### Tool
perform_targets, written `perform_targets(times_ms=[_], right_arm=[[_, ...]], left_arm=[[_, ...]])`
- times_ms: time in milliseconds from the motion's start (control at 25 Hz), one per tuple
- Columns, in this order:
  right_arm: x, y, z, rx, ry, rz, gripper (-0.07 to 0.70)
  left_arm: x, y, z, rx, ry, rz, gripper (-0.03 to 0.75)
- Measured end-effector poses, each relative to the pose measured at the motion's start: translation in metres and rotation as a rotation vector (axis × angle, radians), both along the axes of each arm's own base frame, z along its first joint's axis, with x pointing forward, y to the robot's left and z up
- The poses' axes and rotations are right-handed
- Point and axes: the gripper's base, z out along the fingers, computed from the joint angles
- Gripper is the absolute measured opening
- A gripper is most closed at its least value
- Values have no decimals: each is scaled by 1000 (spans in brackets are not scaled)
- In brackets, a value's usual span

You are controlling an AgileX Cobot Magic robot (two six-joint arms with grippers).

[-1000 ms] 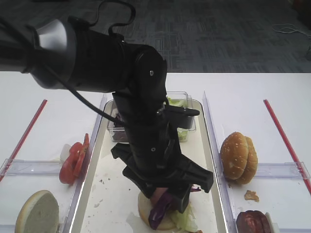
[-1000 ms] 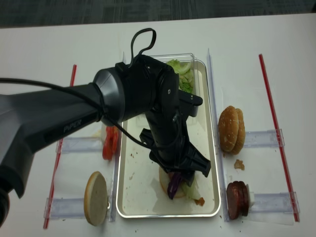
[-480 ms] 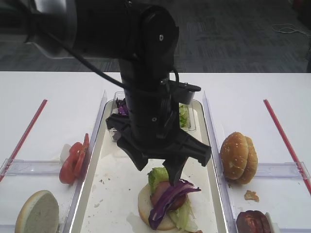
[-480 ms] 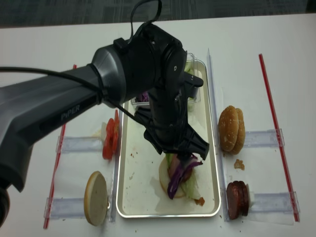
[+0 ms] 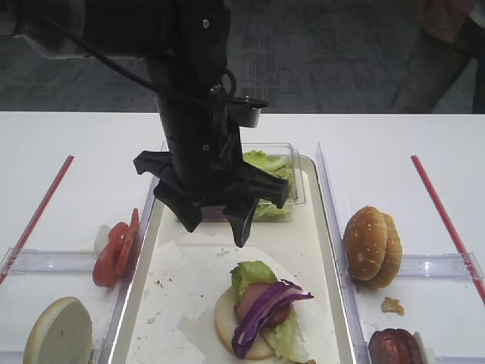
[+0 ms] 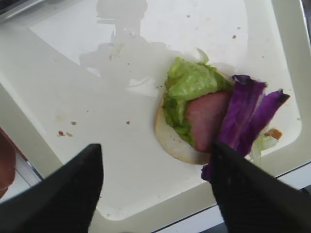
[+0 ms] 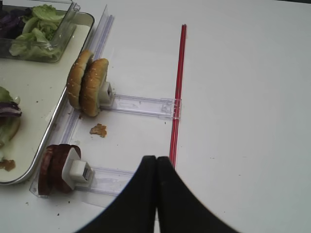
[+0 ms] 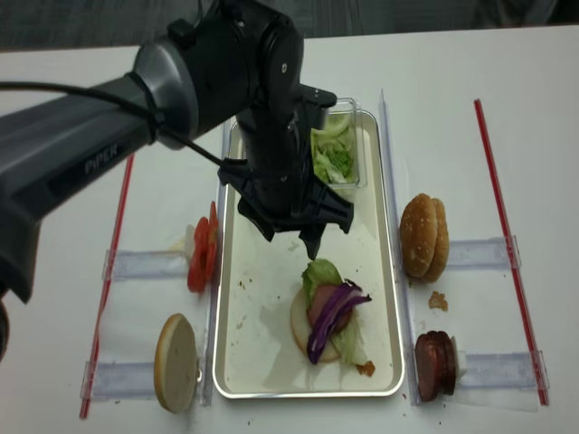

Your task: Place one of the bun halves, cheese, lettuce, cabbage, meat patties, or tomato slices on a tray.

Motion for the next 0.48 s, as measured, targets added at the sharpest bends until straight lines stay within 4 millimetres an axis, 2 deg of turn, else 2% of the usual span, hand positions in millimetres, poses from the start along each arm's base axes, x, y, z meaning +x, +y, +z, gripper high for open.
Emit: perform_targets(times_ms=[480], right_arm=[[0,0,0,2,0,-2,23]], left_arm=[[26,33,0,2,-3,90,450]])
